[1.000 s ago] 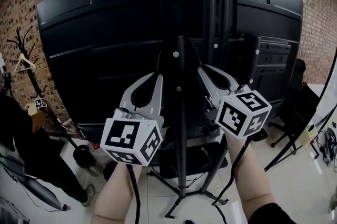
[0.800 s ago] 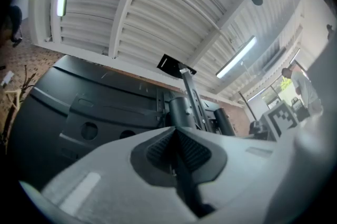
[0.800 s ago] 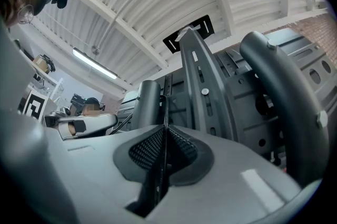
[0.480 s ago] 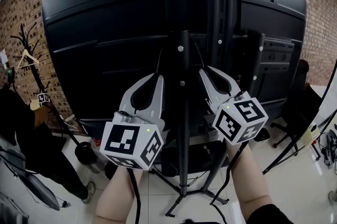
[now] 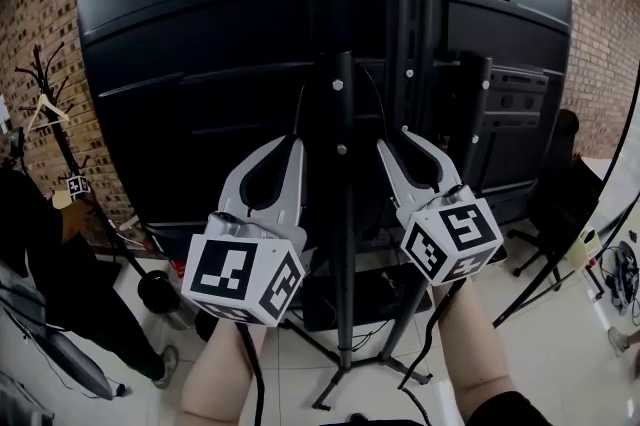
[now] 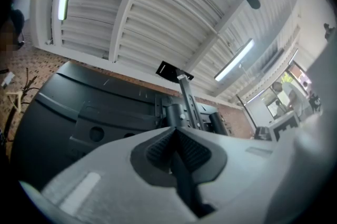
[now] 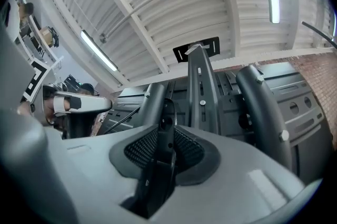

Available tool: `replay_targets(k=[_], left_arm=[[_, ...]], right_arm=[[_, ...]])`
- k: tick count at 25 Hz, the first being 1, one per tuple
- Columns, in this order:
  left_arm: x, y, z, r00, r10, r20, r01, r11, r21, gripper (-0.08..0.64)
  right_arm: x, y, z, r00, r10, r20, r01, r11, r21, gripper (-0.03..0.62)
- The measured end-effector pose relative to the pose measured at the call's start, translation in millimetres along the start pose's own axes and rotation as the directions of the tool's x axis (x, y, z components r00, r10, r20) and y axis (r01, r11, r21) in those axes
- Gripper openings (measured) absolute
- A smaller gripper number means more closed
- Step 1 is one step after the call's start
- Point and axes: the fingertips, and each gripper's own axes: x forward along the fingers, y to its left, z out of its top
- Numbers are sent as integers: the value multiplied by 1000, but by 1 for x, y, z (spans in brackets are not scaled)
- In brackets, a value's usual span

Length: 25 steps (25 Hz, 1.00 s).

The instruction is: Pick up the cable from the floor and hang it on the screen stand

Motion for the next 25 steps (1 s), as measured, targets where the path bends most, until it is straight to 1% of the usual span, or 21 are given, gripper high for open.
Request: replay_targets(k=[4,7,8,12,14,17,22,25], left_arm=[[-10,-3,-7,1000,-7,-15,6,1000,-13,6],[-15,-2,-6,1000,-8,-26,8,1000,-19,6],[-17,0,-4,1000,-8,-25,7,1000,-18,6],[-32,3,2,999,-9,-31,9,1000,-2,6],[-43,2,-3,999,-14,-51,14,1000,3,6],[-67,3,-14,996,-20,-86,19,1000,-10,6],[-105,7,-40,988,-39,-151,31,998,-57,6],[-124,5,-52,984,-64,-166,54,996,-65,5]], right_arm=[[-15,5,5,1000,-25,16,25,1000,1,94],[-21,13,14,998,-51,43,52,999,-7,59],[-22,18,18,997,-54,51,55,998,-14,44],[-31,42,33,997,-44,70,46,999,-24,33],[-39,55,40,996,-40,78,42,999,-26,25],[-56,79,45,995,-45,84,50,998,-48,18],[-82,116,32,997,-62,45,65,995,-77,17],[-94,133,18,997,-76,17,77,994,-83,8]])
